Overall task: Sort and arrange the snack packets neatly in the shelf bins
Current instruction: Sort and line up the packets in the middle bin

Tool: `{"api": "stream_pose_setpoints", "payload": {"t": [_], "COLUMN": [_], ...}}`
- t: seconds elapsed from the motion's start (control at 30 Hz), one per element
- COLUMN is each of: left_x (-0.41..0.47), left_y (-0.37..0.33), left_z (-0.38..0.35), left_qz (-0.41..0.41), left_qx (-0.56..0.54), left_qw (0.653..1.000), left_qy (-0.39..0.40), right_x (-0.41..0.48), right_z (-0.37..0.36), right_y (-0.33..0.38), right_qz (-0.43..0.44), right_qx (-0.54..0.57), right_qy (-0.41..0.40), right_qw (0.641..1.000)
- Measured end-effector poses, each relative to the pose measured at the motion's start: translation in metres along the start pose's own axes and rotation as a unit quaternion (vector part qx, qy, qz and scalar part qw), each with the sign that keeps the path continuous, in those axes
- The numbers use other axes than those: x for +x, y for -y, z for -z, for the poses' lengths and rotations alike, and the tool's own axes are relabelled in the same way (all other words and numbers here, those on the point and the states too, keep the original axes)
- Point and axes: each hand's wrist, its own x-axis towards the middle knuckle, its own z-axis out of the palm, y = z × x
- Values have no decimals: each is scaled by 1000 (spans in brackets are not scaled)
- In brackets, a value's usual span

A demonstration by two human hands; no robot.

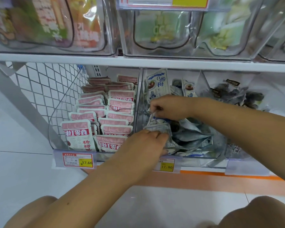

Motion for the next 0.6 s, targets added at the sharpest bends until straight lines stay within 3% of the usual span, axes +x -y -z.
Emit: {"api": "stream_pose_setpoints", "payload": {"t": [0.17, 0.27, 0.37, 0.43, 0.6], "left_x": [7, 3, -12, -14, -1], "left_y": [0, 2, 1, 0, -7], "left_z": [10, 20, 21, 19, 24], "left_qz": [14, 69, 52, 32, 43], "left_qx": [35, -69, -124, -103, 67], "left_qw": [998, 992, 991, 994, 991], "left_qy": [44, 74, 9, -9, 105], "right_x": [-13, -13, -13, -11, -13], "right_z": [7, 4, 2, -4, -4], "right_y": [6, 7, 7, 9, 18], "right_qz": [6, -11, -38, -45, -43], "right_qx": [35, 103, 129, 125, 136], "right_qy": [3, -6, -35, -41, -67], "right_qw": [999, 995, 990, 990, 988]}}
